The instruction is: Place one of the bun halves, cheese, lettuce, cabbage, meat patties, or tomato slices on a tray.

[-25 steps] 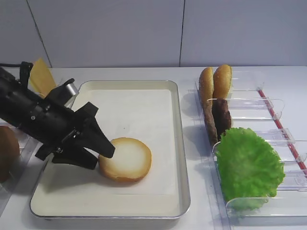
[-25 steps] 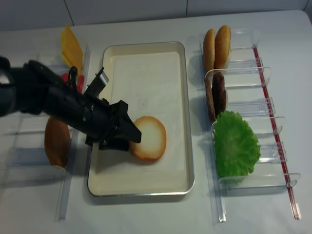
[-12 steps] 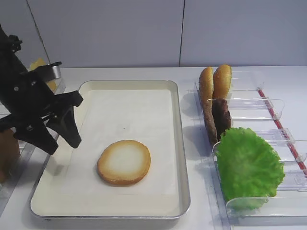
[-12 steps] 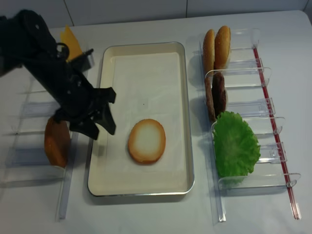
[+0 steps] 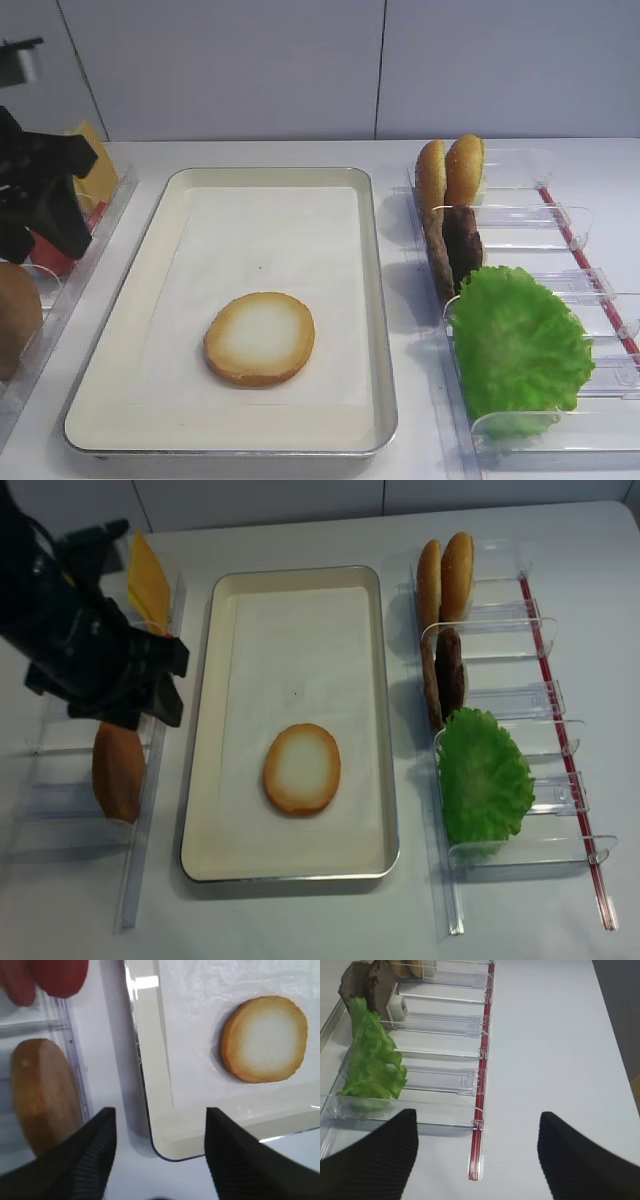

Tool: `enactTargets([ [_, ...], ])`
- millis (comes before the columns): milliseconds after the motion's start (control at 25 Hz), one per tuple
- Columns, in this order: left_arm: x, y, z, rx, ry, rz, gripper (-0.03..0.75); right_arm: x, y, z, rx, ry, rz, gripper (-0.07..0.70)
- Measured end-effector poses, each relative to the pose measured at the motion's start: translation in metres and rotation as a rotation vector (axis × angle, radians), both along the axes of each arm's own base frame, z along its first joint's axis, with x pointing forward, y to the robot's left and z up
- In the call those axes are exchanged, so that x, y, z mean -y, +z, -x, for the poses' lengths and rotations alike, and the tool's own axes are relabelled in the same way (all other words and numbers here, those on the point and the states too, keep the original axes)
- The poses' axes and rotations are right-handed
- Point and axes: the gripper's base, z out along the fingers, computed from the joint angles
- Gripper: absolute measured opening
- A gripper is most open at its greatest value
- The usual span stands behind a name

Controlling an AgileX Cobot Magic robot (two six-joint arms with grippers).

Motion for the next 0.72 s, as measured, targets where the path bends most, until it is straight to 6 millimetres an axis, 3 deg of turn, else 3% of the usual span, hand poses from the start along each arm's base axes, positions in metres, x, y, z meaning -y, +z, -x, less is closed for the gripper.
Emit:
enactTargets([
  [160, -0.009, 0.017, 0.039, 0.086, 0.01, -0.029, 0.37, 0.0, 0.0, 0.0, 0.0, 0.0, 0.0, 0.522],
  [400, -0.029, 0.018, 0.103, 0.18, 0.06, -0.121, 0.369, 0.0, 0.0, 0.0, 0.0, 0.0, 0.0, 0.522],
  [720, -0.04, 0.018, 0.172, 0.372, 0.082, -0.108, 0.331, 0.0, 0.0, 0.0, 0.0, 0.0, 0.0, 0.522],
])
